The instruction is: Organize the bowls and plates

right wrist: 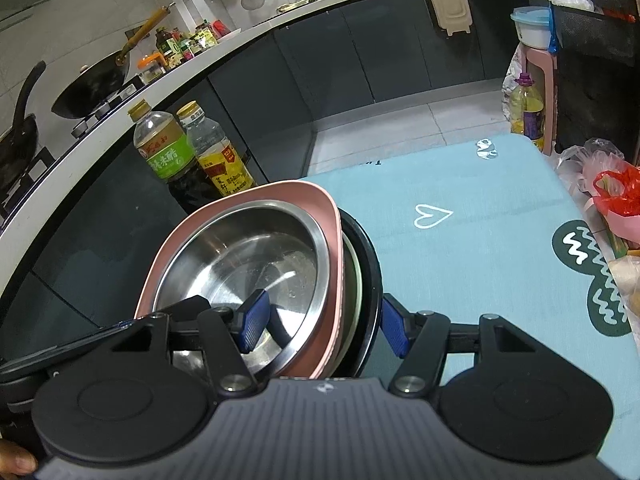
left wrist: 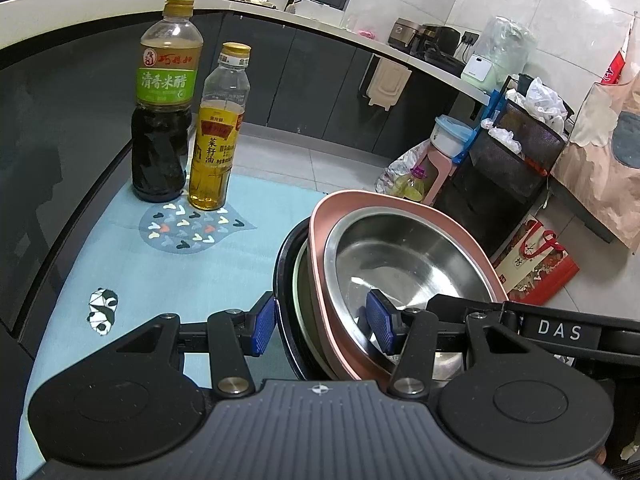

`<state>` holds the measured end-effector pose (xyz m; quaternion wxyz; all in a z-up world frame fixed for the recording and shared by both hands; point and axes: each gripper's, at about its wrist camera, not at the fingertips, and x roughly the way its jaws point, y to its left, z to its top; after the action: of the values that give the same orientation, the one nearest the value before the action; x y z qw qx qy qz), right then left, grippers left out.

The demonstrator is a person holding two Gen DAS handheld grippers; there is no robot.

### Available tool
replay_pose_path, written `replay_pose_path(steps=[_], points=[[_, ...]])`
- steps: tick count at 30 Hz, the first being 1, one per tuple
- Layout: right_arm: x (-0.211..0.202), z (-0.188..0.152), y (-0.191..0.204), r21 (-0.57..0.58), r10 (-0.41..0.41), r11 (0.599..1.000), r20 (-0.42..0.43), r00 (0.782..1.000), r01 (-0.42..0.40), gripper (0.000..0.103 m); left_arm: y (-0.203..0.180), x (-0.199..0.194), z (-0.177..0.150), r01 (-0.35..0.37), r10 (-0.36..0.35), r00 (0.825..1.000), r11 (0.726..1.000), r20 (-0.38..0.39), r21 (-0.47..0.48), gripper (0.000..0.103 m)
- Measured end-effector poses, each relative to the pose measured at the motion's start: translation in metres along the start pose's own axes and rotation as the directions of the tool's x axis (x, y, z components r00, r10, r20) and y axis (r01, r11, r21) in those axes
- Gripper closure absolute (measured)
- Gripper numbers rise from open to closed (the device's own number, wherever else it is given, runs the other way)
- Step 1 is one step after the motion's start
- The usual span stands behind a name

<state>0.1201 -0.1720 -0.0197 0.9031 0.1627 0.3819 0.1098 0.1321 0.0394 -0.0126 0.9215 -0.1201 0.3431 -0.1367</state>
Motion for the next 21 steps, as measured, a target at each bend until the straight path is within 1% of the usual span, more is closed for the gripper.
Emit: replay_pose_path(steps=[21], points=[[0.047,0.026,-0.023,0.052,-0.026,0.998,-0.041,0.999,0.028,0.047,0.009,0.067,0.021,0.003,-0.003,0.999,1.000,-0.032,-0.008,0.057]])
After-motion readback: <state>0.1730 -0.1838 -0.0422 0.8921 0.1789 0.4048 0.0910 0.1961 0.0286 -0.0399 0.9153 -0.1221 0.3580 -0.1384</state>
